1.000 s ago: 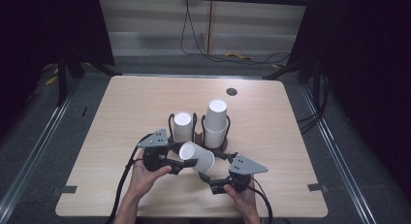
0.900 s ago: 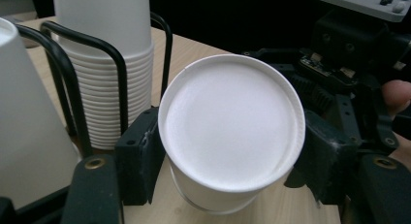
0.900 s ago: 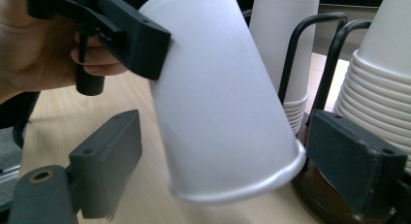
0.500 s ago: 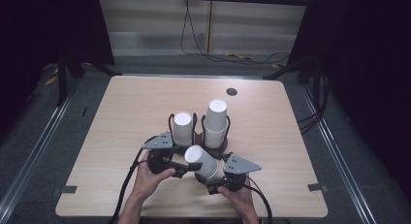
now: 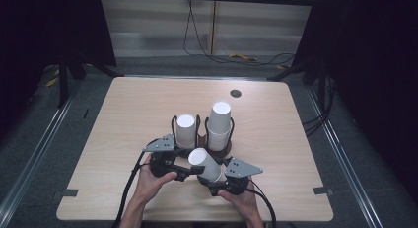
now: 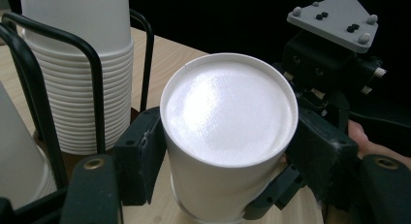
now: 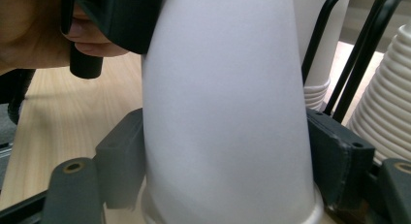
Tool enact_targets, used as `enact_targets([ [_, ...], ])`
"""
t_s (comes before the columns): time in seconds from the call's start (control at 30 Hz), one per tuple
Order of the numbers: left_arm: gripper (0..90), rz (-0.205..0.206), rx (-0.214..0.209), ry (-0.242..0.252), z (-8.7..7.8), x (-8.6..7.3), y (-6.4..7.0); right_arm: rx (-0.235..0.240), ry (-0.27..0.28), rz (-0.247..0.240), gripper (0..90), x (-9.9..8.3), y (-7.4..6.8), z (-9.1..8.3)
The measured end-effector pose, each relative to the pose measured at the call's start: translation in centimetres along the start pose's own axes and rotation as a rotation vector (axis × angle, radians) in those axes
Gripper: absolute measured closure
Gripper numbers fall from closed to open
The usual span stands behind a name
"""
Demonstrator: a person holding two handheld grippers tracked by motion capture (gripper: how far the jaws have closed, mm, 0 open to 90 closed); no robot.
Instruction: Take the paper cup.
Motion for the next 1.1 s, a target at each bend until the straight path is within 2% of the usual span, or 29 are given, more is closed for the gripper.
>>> enact_targets([
  [0.13,32.3,-0.008,0.001,0.018,0.1,-0.4,-0.1,0.005,-0.020,-0.001,25.1,-0.2,0.0,0.1],
  [0.27,31.8,-0.004,0.010,0.016,0.2,-0.6,-0.1,0.011,-0.025,0.001,25.4,-0.2,0.0,0.2],
  [0.37,28.9,0.010,0.019,0.004,0.2,-0.7,-0.1,0.025,-0.020,0.011,25.5,-0.1,0.0,0.1],
  [0.47,24.8,0.000,0.012,0.001,0.3,-0.7,-0.1,0.036,-0.039,0.022,25.5,-0.3,0.0,0.0],
  [0.5,24.3,0.003,0.014,-0.014,0.3,-0.8,-0.1,0.040,-0.043,0.018,25.5,-0.3,0.0,0.0],
  [0.73,19.4,0.022,0.033,-0.035,0.1,-0.9,-0.1,0.042,-0.078,0.014,25.6,-0.5,0.1,-0.1],
  [0.77,19.0,0.030,0.028,-0.058,-0.1,-0.9,-0.1,0.047,-0.090,0.009,25.7,-0.6,0.1,-0.2],
  [0.87,18.7,0.030,0.034,-0.059,-0.4,-0.9,-0.1,0.046,-0.109,0.008,25.8,-0.6,0.2,-0.3],
  [0.93,18.6,0.034,0.025,-0.056,-0.7,-0.9,-0.2,0.048,-0.132,-0.004,25.8,-0.6,0.2,-0.3],
  [1.03,18.5,0.039,0.038,-0.066,-0.9,-0.9,-0.4,0.054,-0.153,-0.021,25.8,-0.3,0.3,-0.4],
  [1.1,19.4,0.051,0.045,-0.100,-1.0,-1.1,-0.4,0.052,-0.183,-0.039,25.9,-0.1,0.4,-0.3],
])
Point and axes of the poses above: each handheld gripper's, and its own axes: z roughly forward along the jaws, x roughly out of its top, y roughly to its right, the point moved 7 cm from there along z, roughly forward along the jaws, and after that the axes turned 14 degrees about -y, right-handed, at the moved point
